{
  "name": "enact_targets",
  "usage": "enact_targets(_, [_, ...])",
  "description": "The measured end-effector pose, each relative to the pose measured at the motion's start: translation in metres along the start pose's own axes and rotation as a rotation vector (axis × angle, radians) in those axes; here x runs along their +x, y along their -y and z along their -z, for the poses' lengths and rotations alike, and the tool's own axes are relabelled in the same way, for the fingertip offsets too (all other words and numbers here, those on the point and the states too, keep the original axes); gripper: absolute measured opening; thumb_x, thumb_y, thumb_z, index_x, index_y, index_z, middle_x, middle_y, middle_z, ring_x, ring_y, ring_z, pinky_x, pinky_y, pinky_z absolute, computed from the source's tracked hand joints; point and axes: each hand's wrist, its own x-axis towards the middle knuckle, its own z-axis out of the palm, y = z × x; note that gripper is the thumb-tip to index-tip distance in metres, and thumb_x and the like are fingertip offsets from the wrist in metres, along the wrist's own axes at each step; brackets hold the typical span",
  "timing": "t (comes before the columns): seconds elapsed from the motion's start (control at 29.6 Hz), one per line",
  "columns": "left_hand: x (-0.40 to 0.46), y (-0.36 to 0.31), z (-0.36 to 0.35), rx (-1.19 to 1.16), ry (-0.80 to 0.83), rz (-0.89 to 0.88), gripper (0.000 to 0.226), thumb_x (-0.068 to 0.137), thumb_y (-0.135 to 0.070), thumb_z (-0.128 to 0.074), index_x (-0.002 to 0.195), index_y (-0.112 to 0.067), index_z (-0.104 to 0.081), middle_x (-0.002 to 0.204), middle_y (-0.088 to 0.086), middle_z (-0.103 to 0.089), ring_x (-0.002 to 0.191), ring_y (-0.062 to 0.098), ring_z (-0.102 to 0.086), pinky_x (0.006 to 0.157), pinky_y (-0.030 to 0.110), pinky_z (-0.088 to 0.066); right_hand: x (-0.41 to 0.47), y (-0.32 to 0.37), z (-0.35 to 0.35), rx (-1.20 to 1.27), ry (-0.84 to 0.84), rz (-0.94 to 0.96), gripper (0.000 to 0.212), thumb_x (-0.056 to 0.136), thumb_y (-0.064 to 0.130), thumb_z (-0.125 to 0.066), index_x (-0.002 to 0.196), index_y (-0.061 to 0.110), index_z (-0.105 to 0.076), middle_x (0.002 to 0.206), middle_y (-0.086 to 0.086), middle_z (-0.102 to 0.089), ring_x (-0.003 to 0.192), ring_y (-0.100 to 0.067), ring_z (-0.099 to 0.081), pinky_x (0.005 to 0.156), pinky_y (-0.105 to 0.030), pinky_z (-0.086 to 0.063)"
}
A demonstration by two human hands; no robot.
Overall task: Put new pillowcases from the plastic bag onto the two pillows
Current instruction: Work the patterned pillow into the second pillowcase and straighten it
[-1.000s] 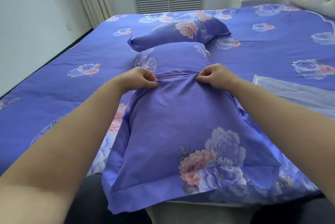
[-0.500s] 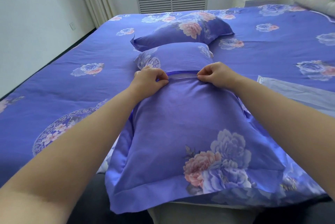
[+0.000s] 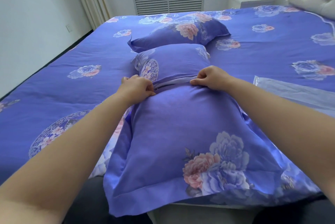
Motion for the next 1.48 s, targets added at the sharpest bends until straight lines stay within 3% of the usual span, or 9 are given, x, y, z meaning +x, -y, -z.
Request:
enact_targets(0.34, [-0.012, 0.026, -0.003, 0.003, 0.313, 0.028, 0.007, 0.080, -0.023, -0.060, 0.076, -0.020, -0.065, 0.087, 0.004, -0.068, 0.084, 0.027, -0.059, 0.079, 0.037, -0.052, -0.017, -0.057, 0.030, -0.051, 0.204, -0.097, 0.011, 0.086, 0.017, -0.067, 0.096, 0.017, -0.068, 0.076, 0.013, -0.060, 0.076, -0.012, -0.053, 0.069, -0.022, -0.038])
enact_targets(0.47, [-0.014, 0.021, -0.015, 0.207, 0.385, 0.054, 0.006, 0.079, -0.017, -0.052, 0.074, -0.019, -0.054, 0.089, 0.007, -0.062, 0.082, 0.031, -0.053, 0.083, 0.043, -0.044, -0.016, -0.044, 0.025, -0.442, 0.140, -0.093, 0.011, 0.087, 0.026, -0.059, 0.093, 0.028, -0.069, 0.096, 0.003, -0.064, 0.087, -0.022, -0.056, 0.071, -0.028, -0.042])
enact_targets(0.61, [-0.015, 0.021, -0.027, 0.394, 0.131, 0.040, 0.013, 0.083, -0.015, -0.047, 0.084, -0.025, -0.055, 0.101, 0.004, -0.065, 0.101, 0.026, -0.061, 0.100, 0.045, -0.030, -0.015, -0.024, -0.002, -0.575, -0.301, 0.110, 0.021, 0.089, 0.020, -0.048, 0.094, 0.021, -0.068, 0.111, -0.006, -0.055, 0.100, -0.031, -0.056, 0.064, -0.031, -0.035])
enact_targets(0.67, [-0.018, 0.027, -0.036, 0.360, -0.033, 0.043, 0.014, 0.084, -0.017, -0.046, 0.085, -0.022, -0.059, 0.099, 0.007, -0.068, 0.095, 0.029, -0.063, 0.084, 0.037, -0.038, -0.013, -0.019, -0.018, -0.558, -0.438, 0.192, 0.018, 0.089, 0.015, -0.050, 0.092, 0.008, -0.066, 0.115, -0.011, -0.055, 0.099, -0.033, -0.056, 0.060, -0.032, -0.033])
enact_targets(0.78, [-0.023, 0.033, -0.048, 0.236, -0.146, 0.134, 0.016, 0.086, -0.023, -0.046, 0.085, -0.017, -0.061, 0.093, 0.014, -0.067, 0.083, 0.037, -0.064, 0.062, 0.032, -0.035, -0.004, -0.032, -0.026, -0.625, -0.395, 0.006, 0.021, 0.091, 0.008, -0.043, 0.102, 0.003, -0.061, 0.109, -0.016, -0.057, 0.097, -0.035, -0.058, 0.062, -0.035, -0.034])
enact_targets(0.88, [-0.010, 0.027, -0.051, 0.200, -0.121, 0.259, 0.027, 0.090, -0.030, -0.044, 0.095, -0.015, -0.066, 0.099, 0.015, -0.067, 0.089, 0.037, -0.064, 0.063, 0.033, -0.038, -0.004, -0.052, -0.027, -0.623, -0.288, -0.221, 0.032, 0.095, 0.007, -0.034, 0.118, 0.007, -0.056, 0.112, -0.014, -0.059, 0.101, -0.036, -0.060, 0.069, -0.035, -0.037])
enact_targets(1.05, [-0.001, 0.016, -0.053, 0.200, -0.022, 0.308, 0.029, 0.091, -0.014, -0.042, 0.109, -0.012, -0.064, 0.111, 0.013, -0.066, 0.101, 0.035, -0.063, 0.074, 0.035, -0.046, -0.014, -0.045, -0.040, -0.652, -0.291, -0.228, 0.031, 0.096, -0.001, -0.031, 0.122, -0.001, -0.047, 0.123, -0.018, -0.045, 0.100, -0.034, -0.058, 0.064, -0.038, -0.033])
enact_targets(1.28, [-0.018, 0.014, -0.040, 0.098, -0.281, 0.232, 0.026, 0.088, -0.005, -0.043, 0.114, -0.009, -0.040, 0.109, 0.016, -0.047, 0.075, 0.042, -0.060, 0.053, 0.038, -0.033, -0.027, -0.045, -0.021, -0.314, -0.493, 0.077, 0.027, 0.094, 0.013, -0.043, 0.118, 0.013, -0.055, 0.126, -0.006, -0.053, 0.100, -0.036, -0.057, 0.069, -0.038, -0.039])
enact_targets(1.48, [-0.009, 0.025, -0.017, 0.001, 0.040, 0.407, 0.018, 0.081, -0.016, -0.054, 0.099, -0.015, -0.057, 0.108, 0.014, -0.061, 0.098, 0.034, -0.058, 0.070, 0.034, -0.041, -0.015, -0.021, -0.017, 0.001, -0.452, -0.179, 0.028, 0.087, 0.021, -0.048, 0.114, 0.016, -0.040, 0.091, -0.008, -0.061, 0.083, -0.035, -0.058, 0.064, -0.034, -0.034])
